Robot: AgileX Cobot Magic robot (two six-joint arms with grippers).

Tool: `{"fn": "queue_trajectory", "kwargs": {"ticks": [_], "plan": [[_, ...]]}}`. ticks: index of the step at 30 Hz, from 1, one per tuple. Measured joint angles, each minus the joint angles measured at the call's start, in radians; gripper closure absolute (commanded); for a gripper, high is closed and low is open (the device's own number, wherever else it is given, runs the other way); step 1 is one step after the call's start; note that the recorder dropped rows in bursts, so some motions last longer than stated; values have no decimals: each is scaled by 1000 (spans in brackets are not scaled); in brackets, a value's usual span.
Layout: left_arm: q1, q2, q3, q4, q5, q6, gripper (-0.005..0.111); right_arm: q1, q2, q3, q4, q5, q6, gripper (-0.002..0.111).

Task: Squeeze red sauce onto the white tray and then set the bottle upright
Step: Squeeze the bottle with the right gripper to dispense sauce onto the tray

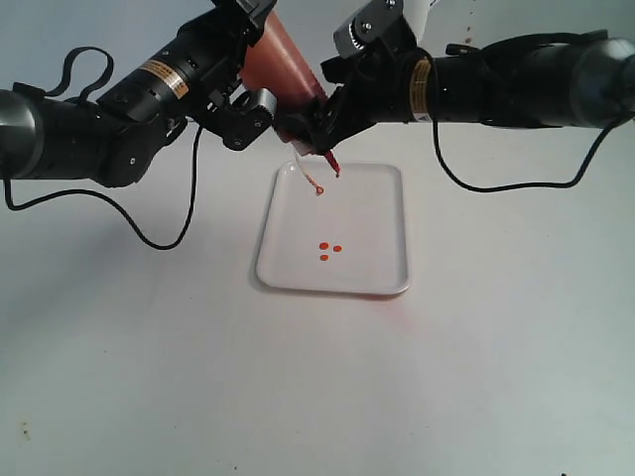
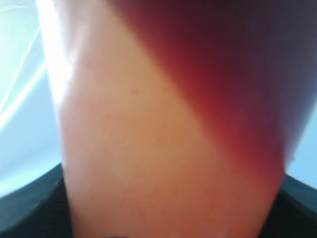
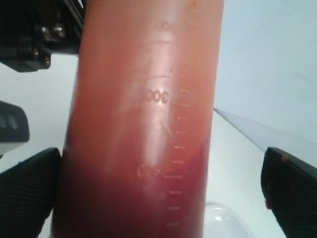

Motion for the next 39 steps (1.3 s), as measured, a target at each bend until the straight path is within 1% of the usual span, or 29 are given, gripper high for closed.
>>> {"fn": "queue_trajectory", "kwargs": {"ticks": [8,10,11,12,14,15,16,17,34,35,37,38,39], "plan": [[0,0,0,2,0,0,107,18,54,-51,33,-25,24,4],[0,0,0,4,0,0,107,18,54,-51,43,-27,24,13],[0,0,0,4,0,0,107,18,54,-51,46,-27,24,27],[0,0,0,6,0,0,107,18,54,-51,51,-27,24,36],[0,0,-3,6,0,0,107,20,54,-51,48,-25,32,73],[0,0,-3,6,0,0,107,22,54,-51,46,-19,40,83],[0,0,-3,6,0,0,107,23,54,-51,46,-17,42,101],[0,0,-3,6,0,0,107,23,54,-51,44,-16,44,108],[0,0,-3,6,0,0,107,23,54,-51,44,-16,44,108],[0,0,-3,6,0,0,107,23,54,-51,44,-16,44,106],[0,0,-3,6,0,0,107,23,54,-51,44,-16,44,96],[0,0,-3,6,0,0,107,23,54,-51,44,-16,44,88],[0,0,-3,6,0,0,107,23,54,-51,44,-16,44,77]]}}
